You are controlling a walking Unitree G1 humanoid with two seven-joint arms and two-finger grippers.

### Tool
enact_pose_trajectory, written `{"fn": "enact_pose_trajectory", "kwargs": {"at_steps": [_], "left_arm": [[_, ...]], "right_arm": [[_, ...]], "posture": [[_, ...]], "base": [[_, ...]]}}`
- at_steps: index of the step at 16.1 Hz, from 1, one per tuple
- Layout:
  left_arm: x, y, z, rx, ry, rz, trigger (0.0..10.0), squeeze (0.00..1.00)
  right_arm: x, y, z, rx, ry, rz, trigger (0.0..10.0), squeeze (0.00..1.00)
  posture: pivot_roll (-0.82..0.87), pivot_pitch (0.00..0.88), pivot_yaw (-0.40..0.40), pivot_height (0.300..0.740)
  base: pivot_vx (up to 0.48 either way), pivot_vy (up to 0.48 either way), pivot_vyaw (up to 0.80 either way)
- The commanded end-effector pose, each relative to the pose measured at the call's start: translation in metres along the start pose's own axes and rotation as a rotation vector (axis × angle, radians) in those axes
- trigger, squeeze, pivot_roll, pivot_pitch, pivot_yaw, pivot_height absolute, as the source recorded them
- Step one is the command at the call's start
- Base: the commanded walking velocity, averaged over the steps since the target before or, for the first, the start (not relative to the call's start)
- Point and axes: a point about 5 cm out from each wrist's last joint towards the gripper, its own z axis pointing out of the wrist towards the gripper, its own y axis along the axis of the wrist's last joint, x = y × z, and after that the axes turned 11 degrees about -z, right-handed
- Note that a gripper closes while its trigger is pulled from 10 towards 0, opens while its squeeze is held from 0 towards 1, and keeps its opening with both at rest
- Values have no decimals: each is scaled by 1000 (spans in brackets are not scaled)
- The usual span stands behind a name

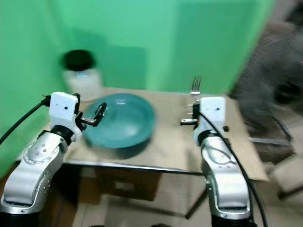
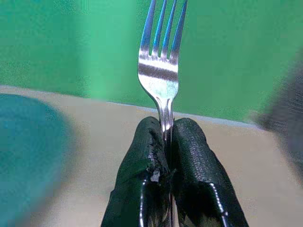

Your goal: Setting the table

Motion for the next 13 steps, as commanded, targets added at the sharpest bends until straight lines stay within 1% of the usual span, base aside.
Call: {"fn": "enact_pose_trajectory", "kwargs": {"at_steps": [1,2,3,7,9,13], "left_arm": [[0,0,1,-2,11,2,10000,0],[-1,1,1,-7,6,4,10000,0],[-1,2,2,-10,5,5,10000,0],[-3,3,5,-19,-6,28,10000,0],[-3,4,7,-21,-8,33,10000,0],[-4,5,9,-27,-13,34,10000,0]], "right_arm": [[-4,2,1,-6,-15,-17,10000,0],[-4,1,1,8,-23,-1,10000,0],[-4,2,2,1,-24,12,10000,0],[-6,3,1,-1,-37,18,10000,0],[-7,3,2,-1,-41,17,10000,0],[-9,4,3,1,-50,15,10000,0]], "posture": [[84,0,-25,740],[84,0,-25,740],[81,0,-23,740],[78,0,-20,740],[74,0,-17,740],[68,0,-18,740]], "base": [[0,0,0],[0,0,0],[0,0,-800],[0,0,-800],[0,-319,-800],[0,-393,0]]}}
